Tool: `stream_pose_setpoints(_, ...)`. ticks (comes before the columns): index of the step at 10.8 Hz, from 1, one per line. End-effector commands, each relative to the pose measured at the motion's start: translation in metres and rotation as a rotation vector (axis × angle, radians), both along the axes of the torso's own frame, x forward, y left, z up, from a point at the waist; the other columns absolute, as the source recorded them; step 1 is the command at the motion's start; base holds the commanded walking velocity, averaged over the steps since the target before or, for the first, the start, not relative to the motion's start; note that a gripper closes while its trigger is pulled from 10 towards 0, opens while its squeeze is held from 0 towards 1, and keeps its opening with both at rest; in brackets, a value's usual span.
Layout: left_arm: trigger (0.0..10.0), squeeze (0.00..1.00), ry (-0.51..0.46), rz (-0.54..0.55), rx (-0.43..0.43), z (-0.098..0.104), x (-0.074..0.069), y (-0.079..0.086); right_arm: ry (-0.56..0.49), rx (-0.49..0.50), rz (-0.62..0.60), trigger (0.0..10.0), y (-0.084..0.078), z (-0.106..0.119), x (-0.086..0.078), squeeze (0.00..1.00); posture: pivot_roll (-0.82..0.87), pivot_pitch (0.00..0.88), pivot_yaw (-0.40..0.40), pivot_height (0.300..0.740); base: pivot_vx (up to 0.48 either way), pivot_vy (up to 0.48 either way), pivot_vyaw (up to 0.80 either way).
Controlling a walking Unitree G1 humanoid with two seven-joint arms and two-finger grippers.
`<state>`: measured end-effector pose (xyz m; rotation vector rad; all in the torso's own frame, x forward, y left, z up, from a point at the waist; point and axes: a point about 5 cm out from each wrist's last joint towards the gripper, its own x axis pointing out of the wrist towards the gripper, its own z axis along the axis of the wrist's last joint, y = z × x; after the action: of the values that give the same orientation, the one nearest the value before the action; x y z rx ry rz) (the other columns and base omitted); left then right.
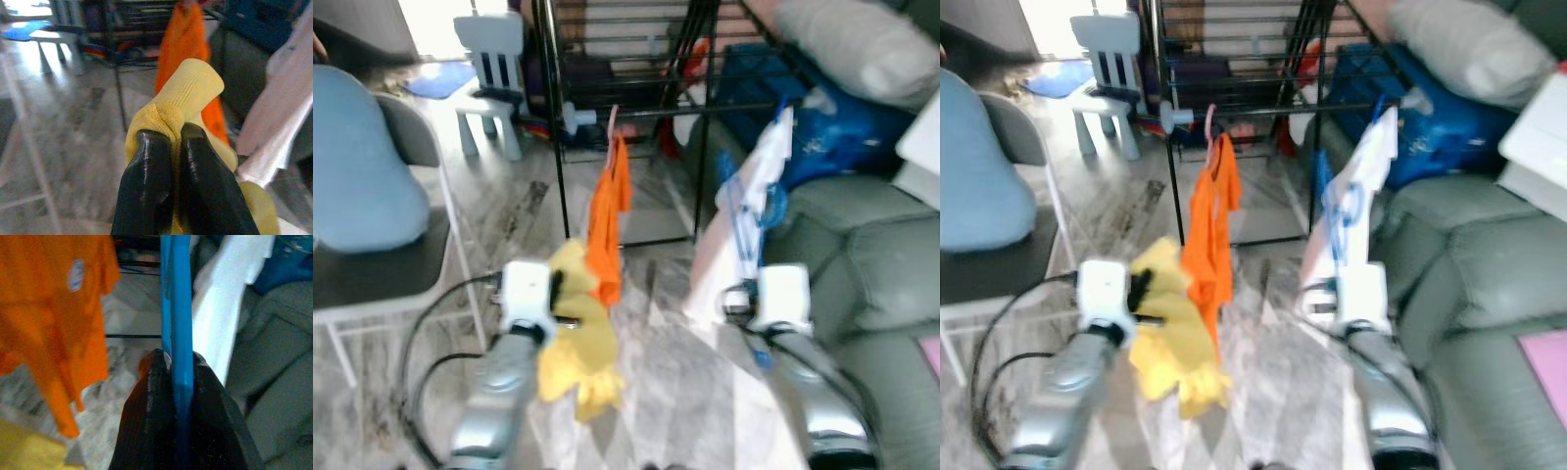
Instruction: Hang hanger
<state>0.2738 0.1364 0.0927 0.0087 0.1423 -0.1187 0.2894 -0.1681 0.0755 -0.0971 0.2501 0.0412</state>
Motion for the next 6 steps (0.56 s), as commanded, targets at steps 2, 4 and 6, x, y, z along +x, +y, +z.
stream_pose_setpoints(2, 10.0, 0.00, -0.025, -0.014, -0.006, 0.0059, 0.0015, -0.0048, -0.016, 0.018, -0.009, 10.0, -0.0031, 0.0041, 0.0025, 0.00, -0.12, 0.050, -0.010, 0.740, -0.274, 0.000, 0.00)
stream_pose_setpoints(4, 10.0, 0.00, -0.027, -0.019, -0.006, 0.0065, 0.0021, -0.0062, -0.007, 0.032, -0.015, 10.0, -0.0031, 0.0037, 0.0036, 0.00, -0.12, 0.048, -0.010, 0.740, -0.283, 0.000, -0.26)
stream_pose_setpoints(6, 10.0, 0.00, -0.028, -0.020, -0.005, 0.0077, 0.0040, -0.0063, -0.003, 0.040, -0.011, 10.0, -0.0023, 0.0040, 0.0054, 0.00, -0.12, 0.064, -0.011, 0.740, -0.281, 0.000, -0.51)
